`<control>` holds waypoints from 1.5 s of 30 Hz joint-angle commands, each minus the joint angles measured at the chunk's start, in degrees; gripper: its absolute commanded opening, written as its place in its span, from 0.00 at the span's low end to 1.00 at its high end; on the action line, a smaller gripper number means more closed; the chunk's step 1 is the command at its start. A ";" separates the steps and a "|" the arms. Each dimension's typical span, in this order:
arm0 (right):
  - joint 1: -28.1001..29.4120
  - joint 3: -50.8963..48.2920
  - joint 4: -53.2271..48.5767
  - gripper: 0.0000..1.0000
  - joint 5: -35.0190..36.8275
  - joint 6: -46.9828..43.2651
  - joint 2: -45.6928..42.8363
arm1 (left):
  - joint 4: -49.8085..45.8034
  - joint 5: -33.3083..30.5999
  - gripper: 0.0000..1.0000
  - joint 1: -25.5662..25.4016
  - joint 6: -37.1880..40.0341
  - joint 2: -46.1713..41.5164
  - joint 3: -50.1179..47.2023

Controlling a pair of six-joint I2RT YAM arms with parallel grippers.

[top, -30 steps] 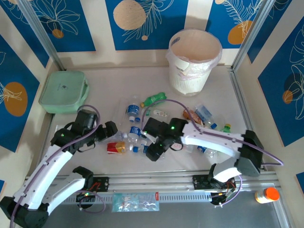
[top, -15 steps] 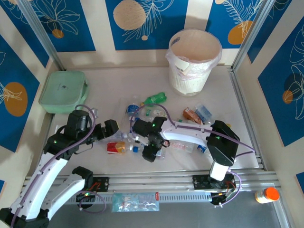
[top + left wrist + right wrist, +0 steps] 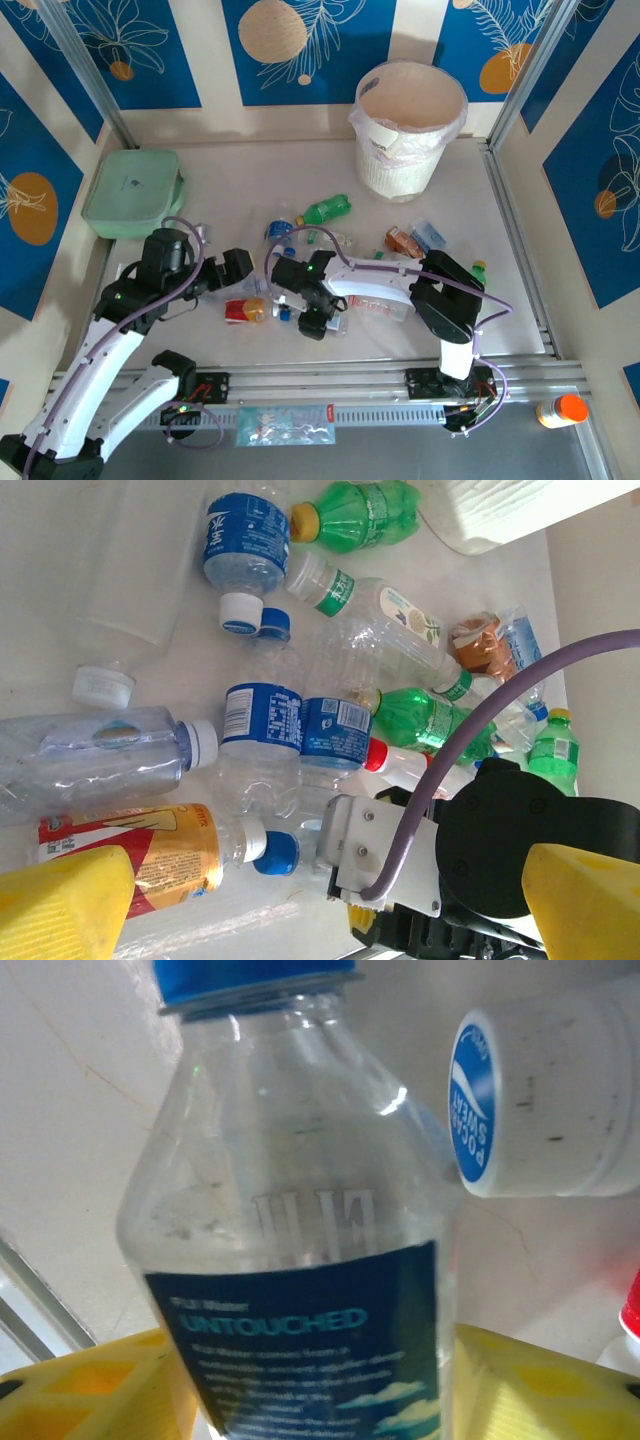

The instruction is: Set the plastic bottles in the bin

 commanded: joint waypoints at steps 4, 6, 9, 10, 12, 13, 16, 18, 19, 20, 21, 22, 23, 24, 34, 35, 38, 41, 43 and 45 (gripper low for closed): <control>0.56 -0.57 -0.36 0.52 0.27 -0.48 -1.75 | 2.12 1.72 0.99 0.56 0.91 0.37 3.12; 1.46 -1.33 -0.43 0.50 0.77 -0.58 -4.11 | 2.13 1.99 0.99 0.56 1.36 0.46 3.61; 4.08 -1.75 -2.43 0.49 1.62 -0.51 -7.11 | 2.48 3.21 0.99 0.50 2.10 0.30 4.22; 4.83 -1.83 -3.15 0.49 1.58 -0.24 -7.99 | 2.68 3.53 0.99 0.51 2.27 0.20 4.35; 6.55 -2.10 -4.65 0.46 1.68 0.67 -10.21 | 2.54 3.90 0.99 0.51 2.90 0.10 4.96; 7.20 -2.17 -5.19 0.45 1.98 1.09 -11.35 | 2.40 3.95 0.99 0.50 3.37 0.10 5.35; 7.49 -2.41 -6.11 0.44 1.40 2.76 -16.34 | 1.20 3.84 0.99 0.44 6.25 0.47 7.42; 5.87 -2.69 -4.66 0.44 -0.53 3.85 -21.58 | 0.33 3.17 0.99 0.34 8.20 0.54 9.16; 4.08 -2.91 -3.11 0.44 -2.14 4.66 -24.69 | -0.48 2.15 0.99 0.33 9.10 0.62 10.24; 1.74 -3.23 -1.05 0.44 -3.84 5.55 -28.50 | -1.17 1.37 0.99 0.20 10.03 0.84 11.36; -0.87 -3.63 1.09 0.44 -6.25 6.61 -32.06 | -1.60 0.90 0.99 0.14 10.90 1.17 12.39; -3.54 -3.98 3.16 0.44 -9.03 7.55 -34.79 | -1.79 0.86 0.99 0.07 11.45 1.60 13.10; -6.83 -4.34 5.64 0.43 -12.22 8.97 -38.22 | -1.76 1.24 0.99 -0.01 11.93 2.05 13.76; -10.26 -4.68 8.27 0.43 -15.03 10.69 -41.14 | -1.30 1.92 0.99 -0.11 12.24 2.29 14.13; -39.35 0.07 24.56 0.37 -21.00 27.30 -47.07 | 5.04 6.57 0.99 -0.33 11.07 4.25 13.32; -41.34 2.31 24.66 0.37 -18.94 28.92 -45.50 | 5.65 6.67 0.99 -0.34 10.73 4.53 13.26; -46.77 8.27 25.21 0.33 -15.04 31.77 -40.11 | 6.93 6.69 0.99 -0.37 10.15 5.49 13.67; -51.90 13.09 27.77 0.33 -15.09 34.00 -33.92 | 7.65 6.24 0.99 -0.42 9.97 6.28 14.10; -54.55 18.98 25.84 0.33 -13.25 34.75 -28.63 | 7.83 6.32 0.99 -0.37 9.97 7.06 14.60; -56.84 24.22 24.82 0.33 -13.40 35.43 -23.54 | 8.16 6.76 0.99 -0.38 9.81 7.86 14.86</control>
